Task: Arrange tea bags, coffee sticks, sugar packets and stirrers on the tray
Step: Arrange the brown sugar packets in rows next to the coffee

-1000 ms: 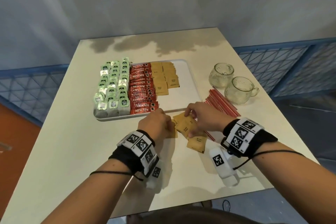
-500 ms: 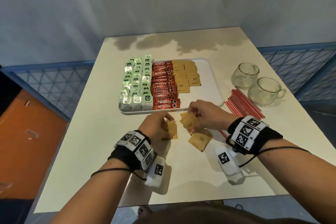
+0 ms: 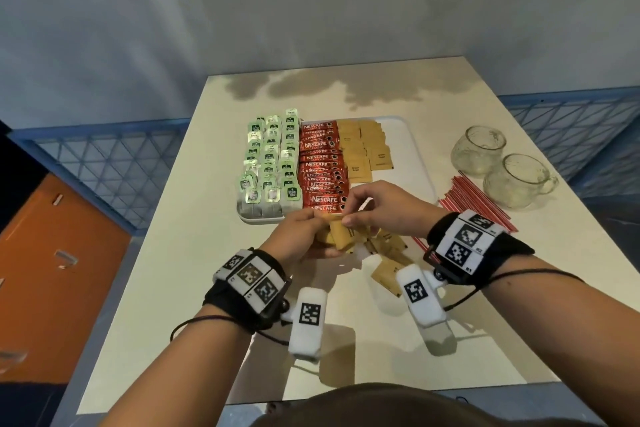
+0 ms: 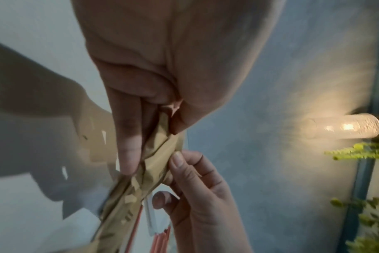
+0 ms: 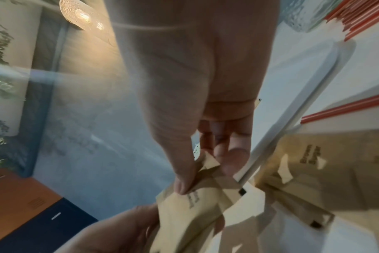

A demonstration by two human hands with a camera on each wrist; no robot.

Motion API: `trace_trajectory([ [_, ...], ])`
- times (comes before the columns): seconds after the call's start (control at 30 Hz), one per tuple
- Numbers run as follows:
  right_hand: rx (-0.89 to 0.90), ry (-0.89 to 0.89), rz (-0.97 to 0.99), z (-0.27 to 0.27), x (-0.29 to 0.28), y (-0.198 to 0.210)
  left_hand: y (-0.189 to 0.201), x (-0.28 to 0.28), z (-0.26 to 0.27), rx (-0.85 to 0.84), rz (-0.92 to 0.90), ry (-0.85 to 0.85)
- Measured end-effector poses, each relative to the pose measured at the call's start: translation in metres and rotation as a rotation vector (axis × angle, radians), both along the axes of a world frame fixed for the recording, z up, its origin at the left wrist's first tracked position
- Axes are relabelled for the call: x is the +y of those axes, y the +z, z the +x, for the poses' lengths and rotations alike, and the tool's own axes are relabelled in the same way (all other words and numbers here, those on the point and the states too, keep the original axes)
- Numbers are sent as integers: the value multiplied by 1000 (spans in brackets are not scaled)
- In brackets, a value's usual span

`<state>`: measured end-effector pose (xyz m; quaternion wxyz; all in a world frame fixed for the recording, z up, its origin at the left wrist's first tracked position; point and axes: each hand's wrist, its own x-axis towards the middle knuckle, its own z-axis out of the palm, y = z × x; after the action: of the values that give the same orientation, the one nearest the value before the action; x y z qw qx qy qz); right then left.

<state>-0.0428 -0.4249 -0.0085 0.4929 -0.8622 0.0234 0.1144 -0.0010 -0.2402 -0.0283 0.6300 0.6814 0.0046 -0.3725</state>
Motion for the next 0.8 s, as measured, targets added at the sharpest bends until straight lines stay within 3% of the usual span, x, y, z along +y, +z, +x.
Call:
trace_trajectory([
  [0.13,35,-20,38,-4,-6,4,2,-8,-6,86,-118,23],
  [0.23,23,-3,-11,-6,-14,9,3,-12,-11,141,-150,-49],
  [0.37,80,136,-80,-15,-22,17,10,-7,-2,163,-116,-306],
  [0.5,56,234,-135,-24,-10,17,11,-17,-4,-81,161,-655],
  [0.57,21,236,-148,-26,-5,15,9,-23,-12,-21,160,-745],
  [0.67,96,220,-128,-32,-16,8,1,-23,-23,168,121,-708],
  [0.8,200,390,-475,-44,-36,-6,-11,-9,-17,62,194,-493],
])
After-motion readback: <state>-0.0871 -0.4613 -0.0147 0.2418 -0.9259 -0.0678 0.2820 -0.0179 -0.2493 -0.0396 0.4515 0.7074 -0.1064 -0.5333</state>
